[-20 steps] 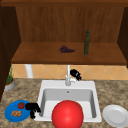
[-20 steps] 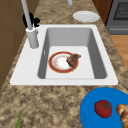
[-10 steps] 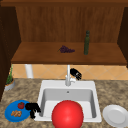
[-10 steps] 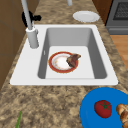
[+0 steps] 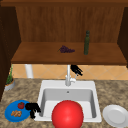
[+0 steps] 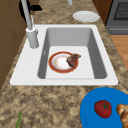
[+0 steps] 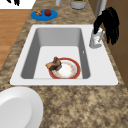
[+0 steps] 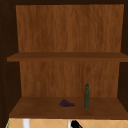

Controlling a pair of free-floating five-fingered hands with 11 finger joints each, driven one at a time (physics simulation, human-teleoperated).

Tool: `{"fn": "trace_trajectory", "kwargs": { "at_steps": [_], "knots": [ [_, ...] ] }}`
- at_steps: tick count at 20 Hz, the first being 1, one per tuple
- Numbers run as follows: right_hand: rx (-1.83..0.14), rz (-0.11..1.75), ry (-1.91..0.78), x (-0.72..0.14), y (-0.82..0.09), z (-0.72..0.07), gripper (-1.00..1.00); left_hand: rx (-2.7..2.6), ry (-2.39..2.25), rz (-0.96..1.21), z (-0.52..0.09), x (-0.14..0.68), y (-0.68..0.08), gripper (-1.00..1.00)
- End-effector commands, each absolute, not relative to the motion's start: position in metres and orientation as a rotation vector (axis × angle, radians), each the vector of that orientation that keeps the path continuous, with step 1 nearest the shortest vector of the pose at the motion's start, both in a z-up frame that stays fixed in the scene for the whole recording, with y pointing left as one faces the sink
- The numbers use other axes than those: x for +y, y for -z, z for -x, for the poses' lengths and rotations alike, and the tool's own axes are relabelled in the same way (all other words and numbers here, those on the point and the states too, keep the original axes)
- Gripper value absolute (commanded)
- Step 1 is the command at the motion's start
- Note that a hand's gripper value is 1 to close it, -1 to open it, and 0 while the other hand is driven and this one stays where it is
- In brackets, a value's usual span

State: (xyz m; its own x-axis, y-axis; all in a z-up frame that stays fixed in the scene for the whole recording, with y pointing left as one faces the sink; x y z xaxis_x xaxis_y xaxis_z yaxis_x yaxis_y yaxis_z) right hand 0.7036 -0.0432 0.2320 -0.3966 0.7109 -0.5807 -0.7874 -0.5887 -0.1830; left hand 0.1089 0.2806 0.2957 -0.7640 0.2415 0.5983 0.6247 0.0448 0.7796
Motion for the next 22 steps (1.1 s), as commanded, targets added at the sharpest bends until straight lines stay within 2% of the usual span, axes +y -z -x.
{"fn": "trace_trajectory", "kwargs": {
  "at_steps": [1, 14, 22],
  "knots": [
    [0.074, 0.755, -2.042, -0.061, -0.250, -0.694, -1.00, -2.023, 1.775, 0.879, -0.109, 0.281, -0.296, 0.00],
    [-0.003, 0.776, -2.052, -0.126, -0.240, -0.653, -1.00, -2.023, 1.775, 0.879, -0.109, 0.281, -0.296, 0.00],
    [-0.074, 0.764, -2.072, -0.134, -0.230, -0.609, -1.00, -2.023, 1.775, 0.879, -0.109, 0.281, -0.296, 0.00]
  ]
}}
